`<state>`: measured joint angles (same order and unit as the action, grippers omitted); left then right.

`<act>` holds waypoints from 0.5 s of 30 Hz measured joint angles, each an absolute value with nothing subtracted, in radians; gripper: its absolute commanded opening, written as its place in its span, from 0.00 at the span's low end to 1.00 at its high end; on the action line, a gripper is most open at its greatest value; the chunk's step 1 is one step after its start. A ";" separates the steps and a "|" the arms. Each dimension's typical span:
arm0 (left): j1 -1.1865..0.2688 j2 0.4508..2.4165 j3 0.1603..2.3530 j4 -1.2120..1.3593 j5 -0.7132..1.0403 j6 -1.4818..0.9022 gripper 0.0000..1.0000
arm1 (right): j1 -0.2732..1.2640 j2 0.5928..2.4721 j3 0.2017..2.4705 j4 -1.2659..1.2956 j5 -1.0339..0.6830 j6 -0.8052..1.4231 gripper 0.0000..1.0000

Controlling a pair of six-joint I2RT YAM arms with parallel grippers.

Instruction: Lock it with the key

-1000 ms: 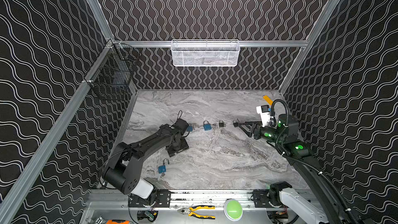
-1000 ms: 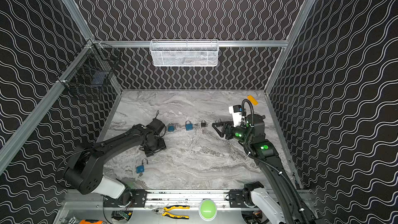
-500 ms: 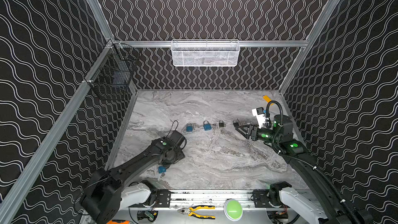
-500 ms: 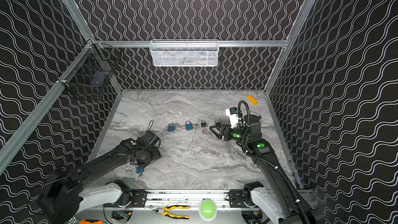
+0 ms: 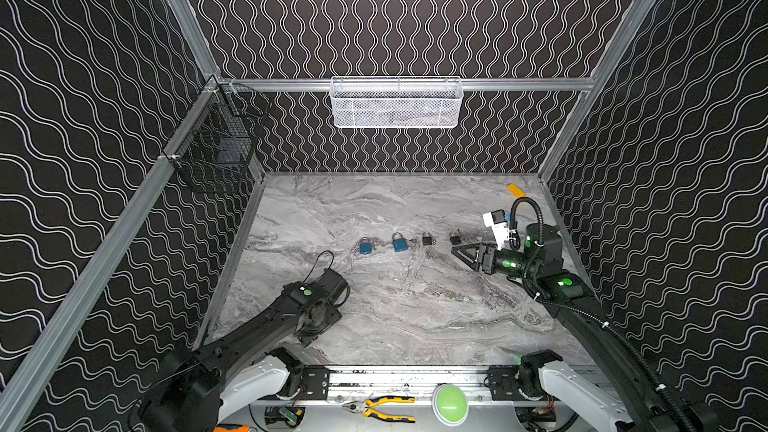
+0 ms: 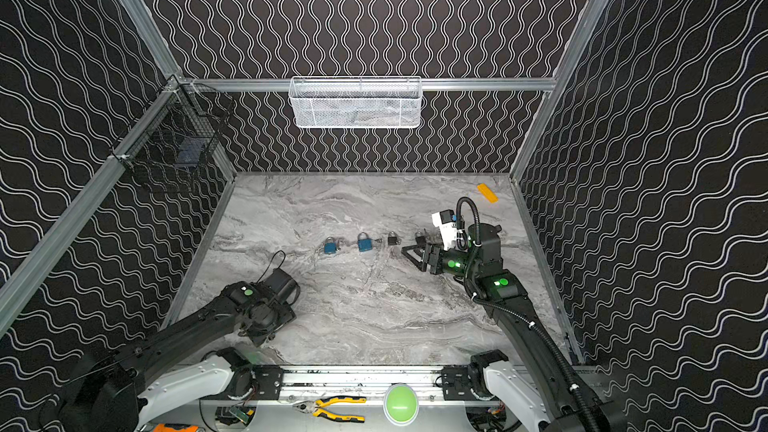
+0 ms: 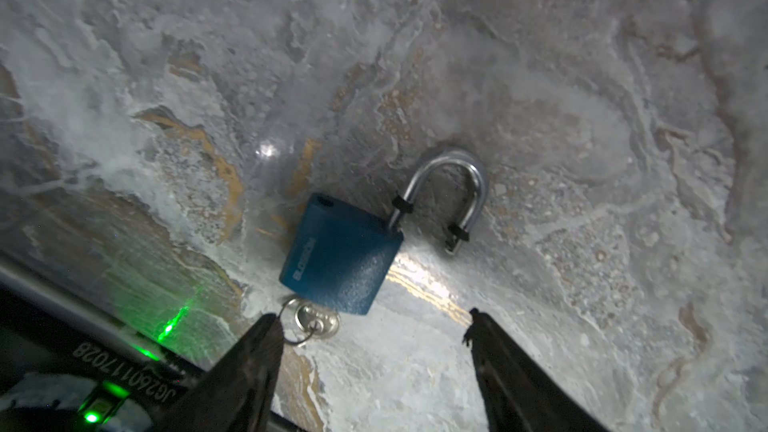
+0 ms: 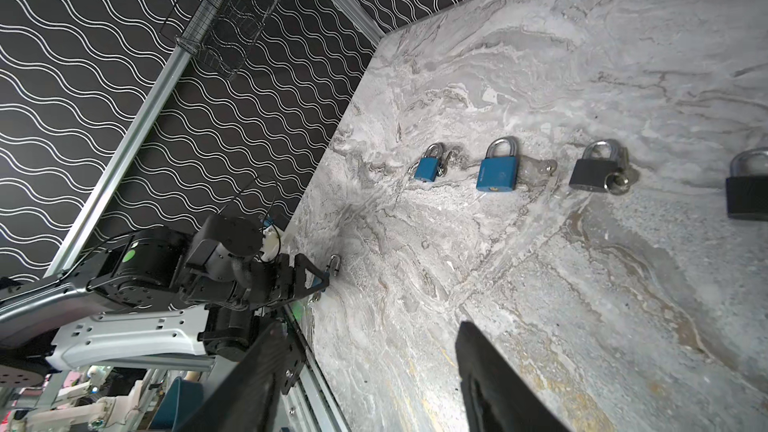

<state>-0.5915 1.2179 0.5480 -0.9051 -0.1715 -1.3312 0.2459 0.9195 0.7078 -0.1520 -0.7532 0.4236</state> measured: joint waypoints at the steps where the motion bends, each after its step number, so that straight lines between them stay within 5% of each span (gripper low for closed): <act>1: -0.583 1.229 0.550 -0.904 -0.171 -1.331 0.76 | 0.246 0.917 0.708 -0.152 -0.753 0.422 0.67; 15: -0.529 1.348 0.509 -0.789 -0.121 -1.305 0.73 | 0.245 0.928 0.728 -0.178 -0.749 0.398 0.66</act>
